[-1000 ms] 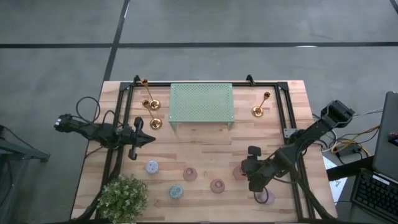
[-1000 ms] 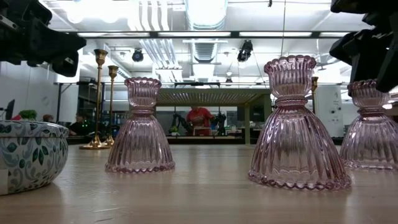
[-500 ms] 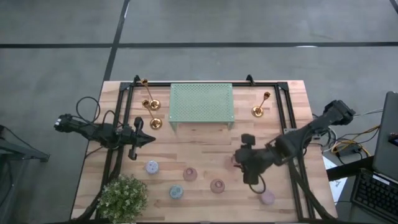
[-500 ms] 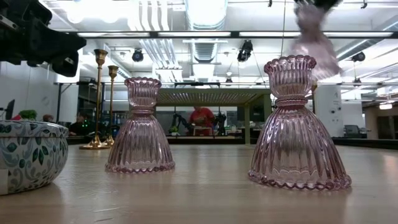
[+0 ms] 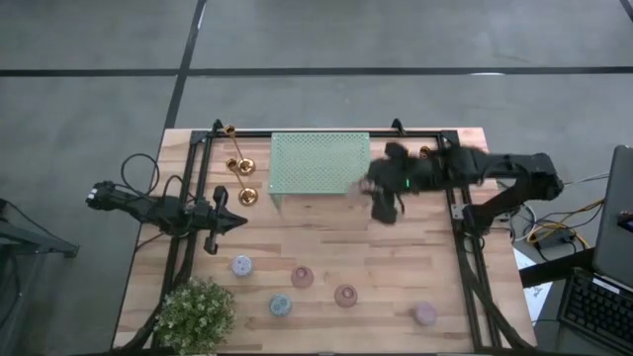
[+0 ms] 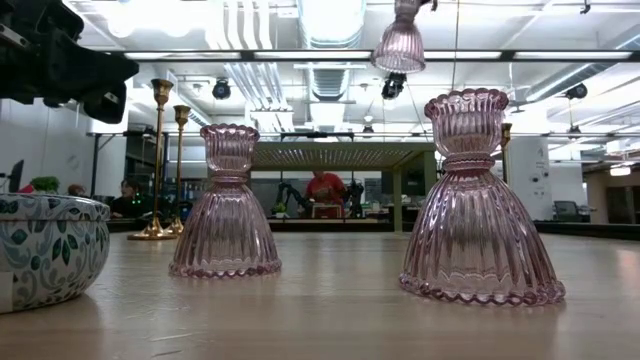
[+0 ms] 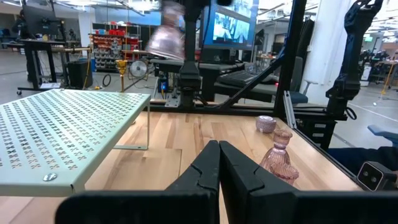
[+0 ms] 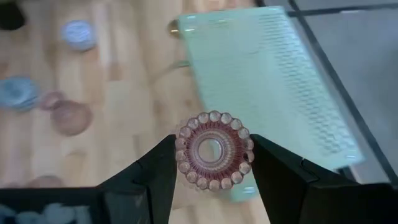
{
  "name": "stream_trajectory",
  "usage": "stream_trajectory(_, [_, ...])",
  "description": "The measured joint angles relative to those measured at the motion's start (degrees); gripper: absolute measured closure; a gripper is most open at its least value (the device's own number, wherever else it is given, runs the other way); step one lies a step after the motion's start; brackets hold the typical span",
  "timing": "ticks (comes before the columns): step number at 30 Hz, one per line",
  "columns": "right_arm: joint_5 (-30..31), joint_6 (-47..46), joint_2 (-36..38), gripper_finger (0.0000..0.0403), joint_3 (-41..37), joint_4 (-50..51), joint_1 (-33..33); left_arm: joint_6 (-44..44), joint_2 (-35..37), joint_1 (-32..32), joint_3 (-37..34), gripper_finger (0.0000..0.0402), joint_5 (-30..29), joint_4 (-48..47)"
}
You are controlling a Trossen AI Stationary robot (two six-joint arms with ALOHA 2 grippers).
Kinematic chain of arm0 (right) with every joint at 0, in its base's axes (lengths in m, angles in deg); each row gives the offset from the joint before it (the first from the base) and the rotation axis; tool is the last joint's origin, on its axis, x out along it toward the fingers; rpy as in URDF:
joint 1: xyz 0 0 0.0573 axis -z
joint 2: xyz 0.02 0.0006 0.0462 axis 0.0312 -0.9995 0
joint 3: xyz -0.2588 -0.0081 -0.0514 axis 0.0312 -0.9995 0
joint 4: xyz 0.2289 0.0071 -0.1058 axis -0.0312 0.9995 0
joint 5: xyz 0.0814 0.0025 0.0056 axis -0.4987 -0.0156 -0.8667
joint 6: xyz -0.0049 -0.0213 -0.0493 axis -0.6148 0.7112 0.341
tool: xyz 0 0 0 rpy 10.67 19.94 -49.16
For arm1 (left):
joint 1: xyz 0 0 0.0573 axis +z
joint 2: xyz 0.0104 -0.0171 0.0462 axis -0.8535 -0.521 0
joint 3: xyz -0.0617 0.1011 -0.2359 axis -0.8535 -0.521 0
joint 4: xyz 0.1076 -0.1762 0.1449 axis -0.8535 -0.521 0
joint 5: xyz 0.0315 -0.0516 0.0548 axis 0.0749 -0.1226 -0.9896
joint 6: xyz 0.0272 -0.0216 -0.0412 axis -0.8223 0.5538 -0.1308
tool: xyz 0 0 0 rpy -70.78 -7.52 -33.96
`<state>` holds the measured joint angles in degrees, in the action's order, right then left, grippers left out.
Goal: Pick & Place candle stick holders
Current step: Put the right glass candle holder on the shelf
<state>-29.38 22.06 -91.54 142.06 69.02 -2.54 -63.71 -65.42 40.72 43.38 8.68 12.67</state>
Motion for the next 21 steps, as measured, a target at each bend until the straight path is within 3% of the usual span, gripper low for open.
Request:
stream_trajectory(13, [-12.3, 7.1, -4.5, 0.0223, 5.6, -1.0, 27.4, 0.0, 0.0, 0.0, 0.0, 0.0394, 0.0, 0.0])
stream_trajectory(16, [-16.4, 8.2, -7.0, 0.0223, 6.4, -1.2, 32.1, 0.0, 0.0, 0.0, 0.0, 0.0394, 0.0, 0.0])
stream_trajectory(21, [-17.7, 10.3, -11.9, 0.0223, 7.5, -1.0, 36.3, 0.0, 0.0, 0.0, 0.0, 0.0394, 0.0, 0.0])
